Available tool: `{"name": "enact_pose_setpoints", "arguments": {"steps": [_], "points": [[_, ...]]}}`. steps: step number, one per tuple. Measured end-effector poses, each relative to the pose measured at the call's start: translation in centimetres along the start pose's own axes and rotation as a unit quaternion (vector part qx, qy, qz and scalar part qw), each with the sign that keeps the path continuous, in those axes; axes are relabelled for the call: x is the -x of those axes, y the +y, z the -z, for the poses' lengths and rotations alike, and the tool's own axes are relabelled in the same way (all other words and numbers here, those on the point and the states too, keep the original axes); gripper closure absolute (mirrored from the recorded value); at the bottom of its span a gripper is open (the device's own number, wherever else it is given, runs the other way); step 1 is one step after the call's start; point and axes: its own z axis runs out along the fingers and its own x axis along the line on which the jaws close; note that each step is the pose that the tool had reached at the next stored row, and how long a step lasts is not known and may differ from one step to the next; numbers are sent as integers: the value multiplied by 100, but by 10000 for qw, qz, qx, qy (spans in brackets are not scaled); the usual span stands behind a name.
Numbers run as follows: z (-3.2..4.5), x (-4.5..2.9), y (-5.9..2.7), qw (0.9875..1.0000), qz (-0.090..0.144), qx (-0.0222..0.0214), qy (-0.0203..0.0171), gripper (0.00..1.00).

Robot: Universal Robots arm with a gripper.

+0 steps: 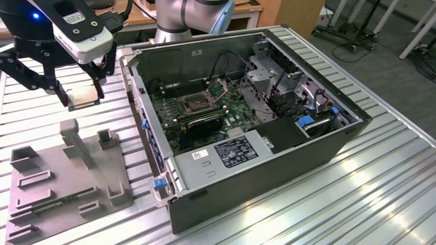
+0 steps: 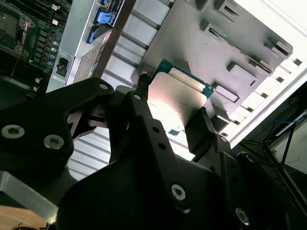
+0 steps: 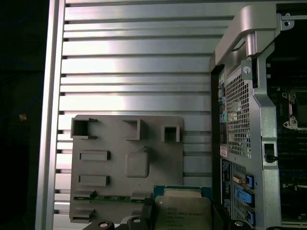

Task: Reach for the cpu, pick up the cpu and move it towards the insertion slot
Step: 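Pick up the cpu and move it towards the insertion slot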

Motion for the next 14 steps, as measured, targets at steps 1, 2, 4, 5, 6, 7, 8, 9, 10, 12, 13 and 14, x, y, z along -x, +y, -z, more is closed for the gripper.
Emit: {"name": "enact_pose_setpoints", "arguments": {"steps": [1,2,4,5,6,7,8,9,10,12,13,14], "points": [[0,5,0,10000,0,0,0,45],[0,11,0,10000,0,0,0,45],[-1,22,0,10000,0,0,0,45],[0,27,0,10000,0,0,0,45],[-1,31,0,10000,0,0,0,45],[-1,34,0,10000,0,0,0,45],[-1,38,0,10000,0,0,0,45],[-1,42,0,10000,0,0,0,45],[-1,45,0,10000,0,0,0,45],[-2,50,0,10000,-1,0,0,45],[-1,53,0,10000,0,0,0,45],[-1,56,0,10000,0,0,0,45]]}}
